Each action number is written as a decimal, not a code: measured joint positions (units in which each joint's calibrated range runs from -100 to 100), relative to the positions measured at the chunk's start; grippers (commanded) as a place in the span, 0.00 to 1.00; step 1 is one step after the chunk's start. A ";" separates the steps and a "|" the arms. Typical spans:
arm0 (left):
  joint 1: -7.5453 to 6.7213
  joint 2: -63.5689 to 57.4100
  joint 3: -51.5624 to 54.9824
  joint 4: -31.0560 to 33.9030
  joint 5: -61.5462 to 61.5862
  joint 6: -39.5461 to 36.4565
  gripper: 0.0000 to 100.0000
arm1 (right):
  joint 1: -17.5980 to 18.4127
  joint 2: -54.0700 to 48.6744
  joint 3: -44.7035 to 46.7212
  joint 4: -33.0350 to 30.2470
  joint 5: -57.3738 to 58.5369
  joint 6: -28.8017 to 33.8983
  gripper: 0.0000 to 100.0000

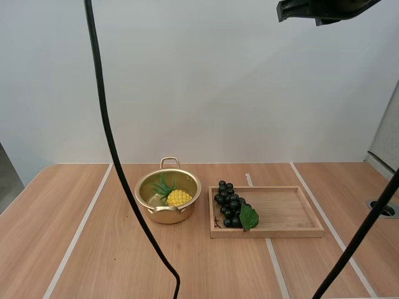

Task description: Open the pot, put the pineapple inside, and close it

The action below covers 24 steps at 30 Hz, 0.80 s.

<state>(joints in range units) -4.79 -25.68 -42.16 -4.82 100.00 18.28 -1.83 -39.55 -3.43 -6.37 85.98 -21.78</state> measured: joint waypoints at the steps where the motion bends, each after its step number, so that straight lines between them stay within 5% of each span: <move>1: 0.00 0.00 1.34 -0.26 0.00 0.00 0.00 | 0.00 0.00 0.13 -0.03 0.22 0.15 0.00; 24: 0.00 0.51 53.16 -5.97 -3.11 -0.30 0.00 | 0.00 -0.93 30.72 -0.47 -22.63 4.54 0.00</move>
<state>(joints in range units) -4.79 -25.17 11.00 -10.79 96.89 17.97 -1.83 -40.47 27.29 -6.84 63.35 -17.24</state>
